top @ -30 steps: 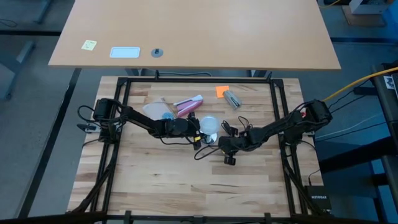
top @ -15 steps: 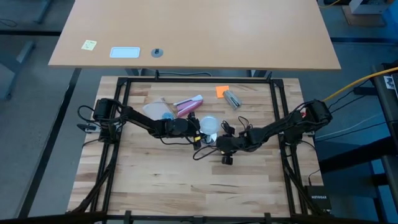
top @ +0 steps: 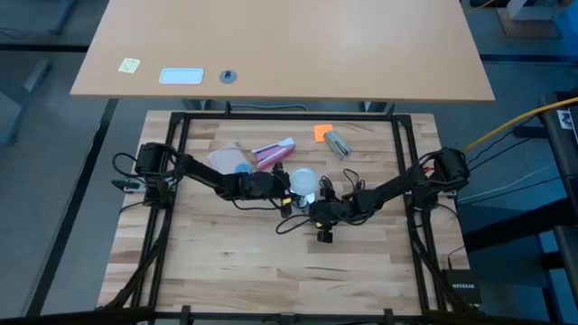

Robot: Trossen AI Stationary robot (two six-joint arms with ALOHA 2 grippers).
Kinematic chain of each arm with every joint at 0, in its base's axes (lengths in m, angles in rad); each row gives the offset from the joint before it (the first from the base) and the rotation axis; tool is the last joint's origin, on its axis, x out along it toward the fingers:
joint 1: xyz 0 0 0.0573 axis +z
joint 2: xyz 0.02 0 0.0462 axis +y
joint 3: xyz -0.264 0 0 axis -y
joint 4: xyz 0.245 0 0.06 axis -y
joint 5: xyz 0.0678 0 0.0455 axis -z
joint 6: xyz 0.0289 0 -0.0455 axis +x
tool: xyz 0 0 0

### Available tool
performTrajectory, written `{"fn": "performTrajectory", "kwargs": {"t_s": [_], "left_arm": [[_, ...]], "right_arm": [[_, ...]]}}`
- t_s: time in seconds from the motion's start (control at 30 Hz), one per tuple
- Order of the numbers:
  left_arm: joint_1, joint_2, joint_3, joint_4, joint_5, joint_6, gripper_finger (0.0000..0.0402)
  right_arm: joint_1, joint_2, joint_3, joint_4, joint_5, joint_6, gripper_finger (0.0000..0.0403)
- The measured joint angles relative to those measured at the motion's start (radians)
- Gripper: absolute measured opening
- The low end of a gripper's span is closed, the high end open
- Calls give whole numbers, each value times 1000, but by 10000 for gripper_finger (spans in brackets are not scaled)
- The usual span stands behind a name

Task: Screw lightbulb
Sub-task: Insert the white lightbulb into the silver desk lamp

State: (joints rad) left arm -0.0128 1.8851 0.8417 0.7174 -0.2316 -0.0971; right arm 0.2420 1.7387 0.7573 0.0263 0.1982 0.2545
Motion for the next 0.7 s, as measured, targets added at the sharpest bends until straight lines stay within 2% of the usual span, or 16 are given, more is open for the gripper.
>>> {"fn": "performTrajectory", "kwargs": {"t_s": [0.17,0.4,0.6,0.7], "left_arm": [[0,0,0,1,0,0,150],[0,0,0,0,0,25,150],[0,0,0,0,1,46,150],[0,0,0,0,1,48,150]], "right_arm": [[0,-1,0,-4,-11,1,117],[0,-2,1,-18,-33,78,15],[0,-2,2,-28,-33,151,31],[0,-2,2,-55,-33,170,14]]}}
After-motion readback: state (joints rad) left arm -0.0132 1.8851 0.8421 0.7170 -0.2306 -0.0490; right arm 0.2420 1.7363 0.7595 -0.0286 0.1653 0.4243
